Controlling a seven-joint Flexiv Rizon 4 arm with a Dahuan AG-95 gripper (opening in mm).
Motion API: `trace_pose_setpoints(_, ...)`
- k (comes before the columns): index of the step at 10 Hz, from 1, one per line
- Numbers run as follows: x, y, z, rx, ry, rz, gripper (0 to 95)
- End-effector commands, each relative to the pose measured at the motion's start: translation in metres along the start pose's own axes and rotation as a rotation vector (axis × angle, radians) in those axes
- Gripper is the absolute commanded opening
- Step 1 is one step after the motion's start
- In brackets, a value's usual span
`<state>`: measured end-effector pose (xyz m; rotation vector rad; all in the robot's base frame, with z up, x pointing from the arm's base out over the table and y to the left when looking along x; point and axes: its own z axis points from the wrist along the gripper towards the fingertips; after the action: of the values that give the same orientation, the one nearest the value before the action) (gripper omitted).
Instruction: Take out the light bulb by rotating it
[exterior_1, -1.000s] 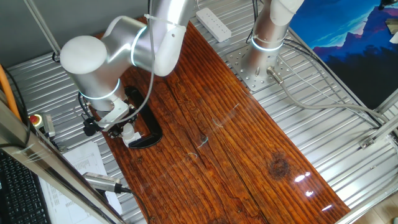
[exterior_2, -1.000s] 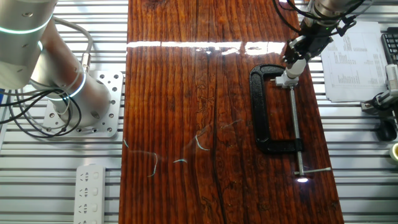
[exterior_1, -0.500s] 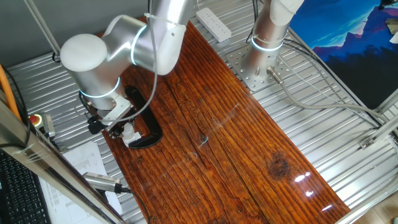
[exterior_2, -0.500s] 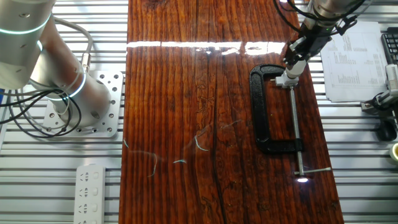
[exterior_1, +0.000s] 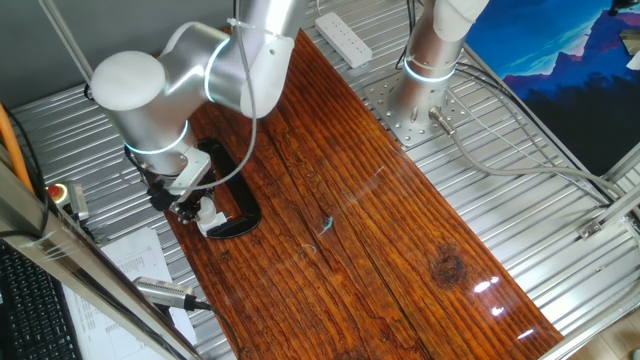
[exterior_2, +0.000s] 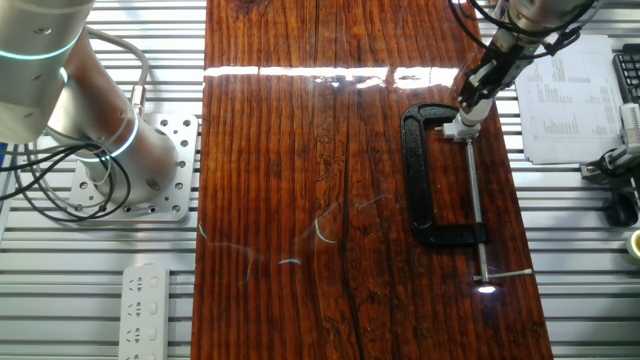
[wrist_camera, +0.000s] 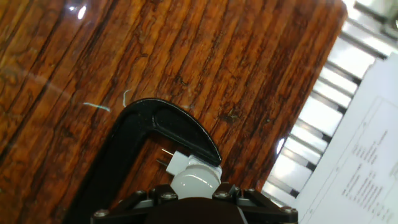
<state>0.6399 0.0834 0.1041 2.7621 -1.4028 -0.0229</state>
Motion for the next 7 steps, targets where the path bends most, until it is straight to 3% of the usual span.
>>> trace_pose_setpoints(1,-0.0002,-0.0014,0.0038,0.005,-0.006,-0.050,38.0)
trace_pose_setpoints(5,0.0002,-0.0012,0.0037,0.003,-0.010,-0.090,38.0)
trace_pose_setpoints(7,0.0009,-0.0009,0.0034,0.002,-0.011,-0.080,76.0)
